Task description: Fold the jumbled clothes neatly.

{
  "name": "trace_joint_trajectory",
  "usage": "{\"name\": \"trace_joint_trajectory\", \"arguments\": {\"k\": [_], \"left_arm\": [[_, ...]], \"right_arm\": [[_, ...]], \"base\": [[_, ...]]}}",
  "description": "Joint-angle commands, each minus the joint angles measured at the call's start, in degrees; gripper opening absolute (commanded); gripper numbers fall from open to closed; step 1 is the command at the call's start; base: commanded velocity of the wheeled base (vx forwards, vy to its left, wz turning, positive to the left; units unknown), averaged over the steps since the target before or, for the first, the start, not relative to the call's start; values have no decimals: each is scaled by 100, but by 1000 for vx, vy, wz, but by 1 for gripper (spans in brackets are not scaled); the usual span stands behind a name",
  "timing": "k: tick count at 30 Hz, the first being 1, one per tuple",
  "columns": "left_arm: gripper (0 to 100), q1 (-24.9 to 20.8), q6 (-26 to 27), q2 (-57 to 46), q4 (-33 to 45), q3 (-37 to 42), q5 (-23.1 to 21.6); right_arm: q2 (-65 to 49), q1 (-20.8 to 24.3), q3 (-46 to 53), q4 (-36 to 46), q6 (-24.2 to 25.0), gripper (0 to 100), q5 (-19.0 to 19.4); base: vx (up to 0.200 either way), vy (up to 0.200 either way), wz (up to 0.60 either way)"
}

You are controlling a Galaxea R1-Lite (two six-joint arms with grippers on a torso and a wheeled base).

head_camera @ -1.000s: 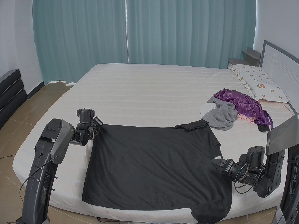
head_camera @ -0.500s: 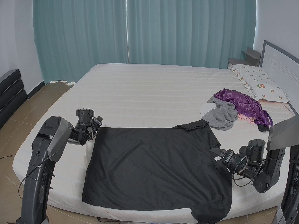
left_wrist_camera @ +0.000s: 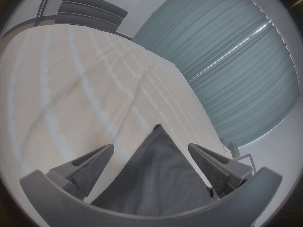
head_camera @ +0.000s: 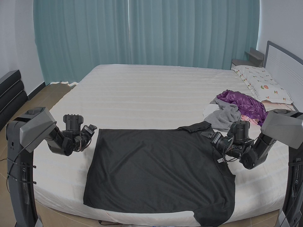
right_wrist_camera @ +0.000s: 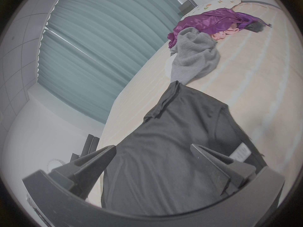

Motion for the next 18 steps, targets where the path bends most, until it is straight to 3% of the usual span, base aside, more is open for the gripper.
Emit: {"name": "trace_joint_trajectory", "arguments": {"k": [1,4,13,18], "left_arm": [[100,-9,-490,-1631,-1464,2878,-372],[100,35,-894,-1526,-1957,3080,-627],[100,141,-666,-1236,-3099,3722,-662],[100,105,-657,-1148,-3240,3757,-671]], "right_arm": [[1167,114,-2780,2087,-63,100,-221],[1484,105,-3465,2685,-116,100,-229],[2020,105,-4748,3564,-195,100,-335],[2266,87,-5293,3907,-186,100,-590]], "base": [[0,0,0],[0,0,0],[0,0,0],[0,0,0]]}}
